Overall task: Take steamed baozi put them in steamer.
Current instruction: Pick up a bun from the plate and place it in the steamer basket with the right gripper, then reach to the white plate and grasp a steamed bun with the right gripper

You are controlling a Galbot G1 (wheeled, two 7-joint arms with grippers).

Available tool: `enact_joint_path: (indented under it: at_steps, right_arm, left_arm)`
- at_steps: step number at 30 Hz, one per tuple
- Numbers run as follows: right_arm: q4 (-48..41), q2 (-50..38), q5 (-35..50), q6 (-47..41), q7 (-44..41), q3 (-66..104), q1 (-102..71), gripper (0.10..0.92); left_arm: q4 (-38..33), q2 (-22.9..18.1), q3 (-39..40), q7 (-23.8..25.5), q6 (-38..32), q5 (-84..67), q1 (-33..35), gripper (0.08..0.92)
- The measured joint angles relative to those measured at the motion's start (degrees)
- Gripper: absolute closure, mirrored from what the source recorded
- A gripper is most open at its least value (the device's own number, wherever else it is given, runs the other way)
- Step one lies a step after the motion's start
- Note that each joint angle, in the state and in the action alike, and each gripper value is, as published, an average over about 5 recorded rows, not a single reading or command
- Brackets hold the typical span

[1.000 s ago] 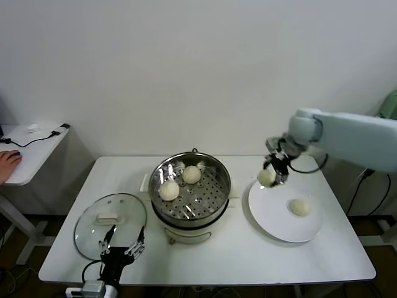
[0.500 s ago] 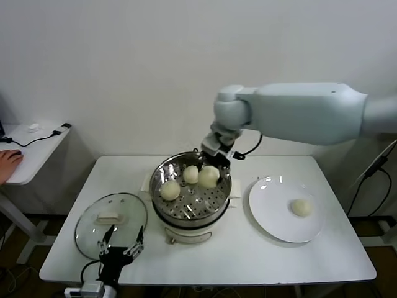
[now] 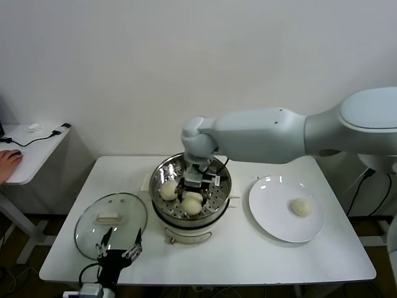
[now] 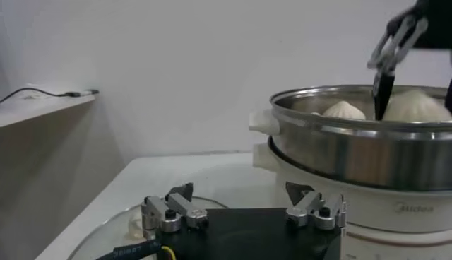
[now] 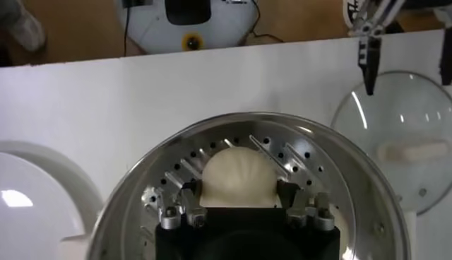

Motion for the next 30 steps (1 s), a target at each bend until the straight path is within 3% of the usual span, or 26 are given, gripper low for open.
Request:
enact_joint_path:
  at_steps: [3,11,20,30]
  right_arm:
    - [-1.4,1.0,-0.9,1.1,0.1,0.0,-1.1,0.322]
    - [-3.0,1.6,-1.4,3.3,0.3,0.0,-2.4,0.206]
    - [-2.5,-1.5,1.6,3.8,-0.9,1.4,-0.4,0.202]
    - [-4.1,-13.2,13.4,-1.4,-4.9,0.0,6.2,0.203]
  left_arm:
    - [0.0,0.0,-0.3,0.0,0.1,-0.3,-0.2,0.177]
    - [0.0,0.1,-0.9,0.0,0.3,-1.0,-0.6,0.177]
    - [-0.4,-0.3,-0.4,0.4,0.4,-0.6,-0.7,0.177]
    - [-0.6,-0.6,0.2,0.5,0.5,0.2,-0.6,0.177]
